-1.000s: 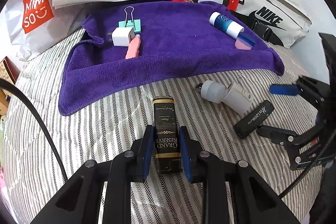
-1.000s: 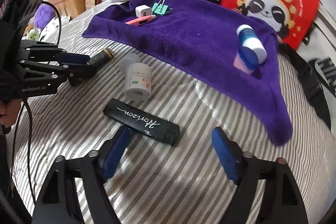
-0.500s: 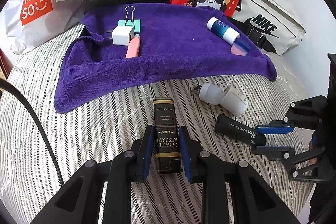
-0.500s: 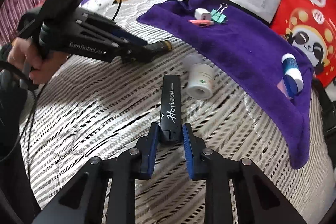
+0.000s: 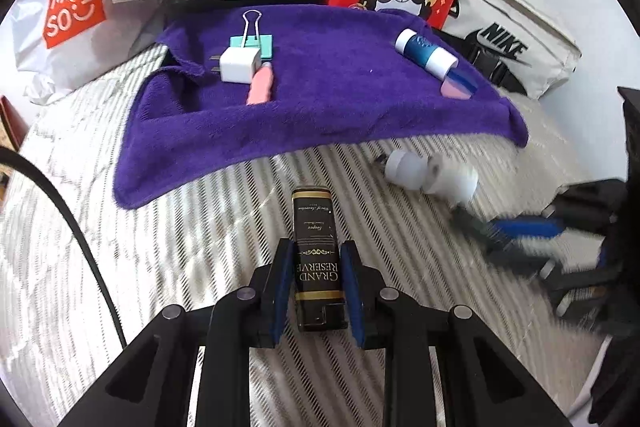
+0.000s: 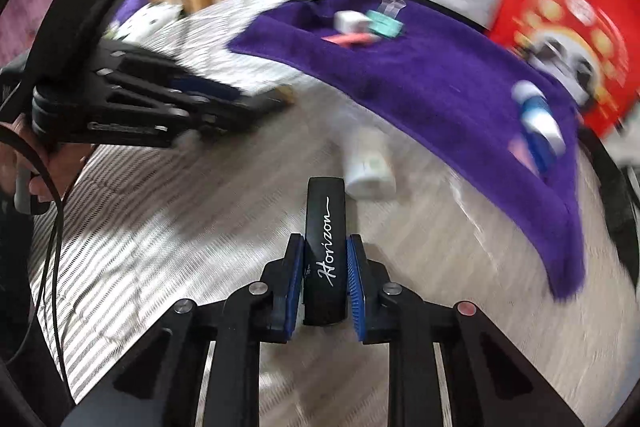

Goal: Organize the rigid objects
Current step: 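Close the right tool on the black Horizon case while the left tool holds the box, then carry the black box and the Horizon case over the purple towel with both tools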

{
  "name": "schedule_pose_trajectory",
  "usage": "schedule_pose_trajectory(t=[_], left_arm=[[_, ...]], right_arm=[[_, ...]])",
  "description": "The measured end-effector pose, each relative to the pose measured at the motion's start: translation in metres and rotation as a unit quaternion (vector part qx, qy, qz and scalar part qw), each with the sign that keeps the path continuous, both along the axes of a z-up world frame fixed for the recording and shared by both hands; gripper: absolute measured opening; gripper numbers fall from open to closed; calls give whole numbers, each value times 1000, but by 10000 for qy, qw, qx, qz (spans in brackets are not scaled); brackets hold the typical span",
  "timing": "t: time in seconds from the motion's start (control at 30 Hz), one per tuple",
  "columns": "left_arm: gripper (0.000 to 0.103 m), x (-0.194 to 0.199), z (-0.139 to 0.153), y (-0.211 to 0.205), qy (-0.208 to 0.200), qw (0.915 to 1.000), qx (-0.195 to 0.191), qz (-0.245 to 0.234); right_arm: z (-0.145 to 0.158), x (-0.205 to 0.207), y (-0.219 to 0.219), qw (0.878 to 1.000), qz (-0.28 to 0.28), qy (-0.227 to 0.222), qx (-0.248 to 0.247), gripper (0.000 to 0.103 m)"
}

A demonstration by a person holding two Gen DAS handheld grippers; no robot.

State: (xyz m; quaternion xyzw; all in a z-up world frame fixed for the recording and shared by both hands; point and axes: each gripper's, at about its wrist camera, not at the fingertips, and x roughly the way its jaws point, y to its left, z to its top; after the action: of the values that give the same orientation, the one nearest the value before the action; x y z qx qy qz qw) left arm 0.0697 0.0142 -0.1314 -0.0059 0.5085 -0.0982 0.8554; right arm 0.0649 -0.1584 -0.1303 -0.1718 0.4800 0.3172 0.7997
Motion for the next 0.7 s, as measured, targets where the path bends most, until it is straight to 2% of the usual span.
schedule_pose_trajectory(t=[0.13, 0.2, 0.23, 0.43, 0.7], left_arm=[[23, -11, 1, 4, -50, 9999, 148, 15], [24, -11, 1, 3, -65, 9998, 184, 54], [24, -10, 1, 1, -69, 9997, 237, 74], [24, -12, 0, -2, -182, 9992, 327, 145], [24, -8, -1, -1, -179, 9993, 282, 176]], right_arm=[[3, 2, -52, 9920, -1247, -137, -148, 21], [-1, 5, -66, 9867, -1625, -37, -70, 21], [-3, 4, -71, 9846, -1740, -41, 136, 22], [-7, -9, -63, 9776, -2029, -550, 113, 21], [-7, -10, -65, 9739, -2181, -606, 177, 22]])
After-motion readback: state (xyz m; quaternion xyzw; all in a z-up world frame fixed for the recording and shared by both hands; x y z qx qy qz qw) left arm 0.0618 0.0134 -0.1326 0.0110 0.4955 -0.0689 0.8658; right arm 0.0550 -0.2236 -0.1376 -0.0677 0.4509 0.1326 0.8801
